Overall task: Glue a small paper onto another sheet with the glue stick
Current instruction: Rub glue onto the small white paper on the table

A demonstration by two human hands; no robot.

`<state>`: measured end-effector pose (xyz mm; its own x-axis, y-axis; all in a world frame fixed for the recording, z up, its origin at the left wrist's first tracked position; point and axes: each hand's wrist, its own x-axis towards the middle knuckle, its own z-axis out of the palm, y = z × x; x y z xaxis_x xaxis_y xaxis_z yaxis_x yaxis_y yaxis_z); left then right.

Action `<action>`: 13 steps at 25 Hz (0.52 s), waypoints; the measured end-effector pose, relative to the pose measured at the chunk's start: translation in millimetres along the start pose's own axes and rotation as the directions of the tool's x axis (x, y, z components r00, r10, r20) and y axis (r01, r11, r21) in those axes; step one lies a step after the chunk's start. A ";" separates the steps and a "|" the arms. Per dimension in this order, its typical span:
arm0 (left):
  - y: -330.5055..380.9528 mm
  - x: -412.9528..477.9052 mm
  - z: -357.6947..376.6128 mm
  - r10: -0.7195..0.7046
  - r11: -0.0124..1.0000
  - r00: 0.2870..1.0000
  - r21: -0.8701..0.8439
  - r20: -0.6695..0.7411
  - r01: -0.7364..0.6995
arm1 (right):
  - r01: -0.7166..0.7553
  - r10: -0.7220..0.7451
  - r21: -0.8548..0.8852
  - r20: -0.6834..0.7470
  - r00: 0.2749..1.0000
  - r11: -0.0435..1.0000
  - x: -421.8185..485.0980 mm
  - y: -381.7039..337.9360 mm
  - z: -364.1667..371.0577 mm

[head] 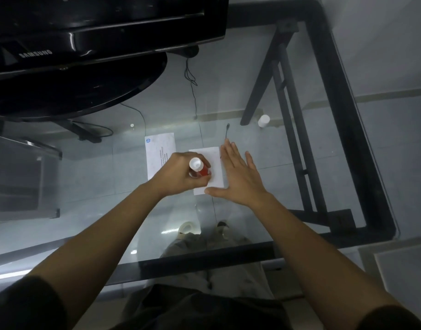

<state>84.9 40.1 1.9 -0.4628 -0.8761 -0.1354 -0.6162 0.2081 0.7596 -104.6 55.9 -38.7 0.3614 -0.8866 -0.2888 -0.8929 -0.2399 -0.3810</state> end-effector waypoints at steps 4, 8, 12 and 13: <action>-2.2 29.4 -13.1 -0.017 1.000 0.997 0.016 -0.073 0.019 | 0.002 -0.002 -0.007 0.021 1.000 1.000 -0.5 0.3 -1.2; 0.1 27.9 -12.6 -0.023 1.000 0.987 -0.014 -0.157 0.021 | -0.016 0.016 -0.016 0.022 1.000 1.000 -2.5 0.2 -1.2; 3.1 -2.8 5.6 0.008 1.000 0.999 -0.015 -0.032 -0.008 | -0.020 0.020 -0.014 0.015 1.000 1.000 -2.9 0.5 -0.3; 3.3 -3.6 7.6 0.012 1.000 1.000 -0.009 -0.016 -0.012 | -0.020 0.020 -0.015 0.012 1.000 1.000 -2.9 0.3 -0.1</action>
<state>79.7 47.2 0.0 -0.4603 -0.8801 -0.1162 -0.6049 0.2151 0.7667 -105.9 58.4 -37.9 0.3463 -0.8866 -0.3065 -0.9040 -0.2280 -0.3616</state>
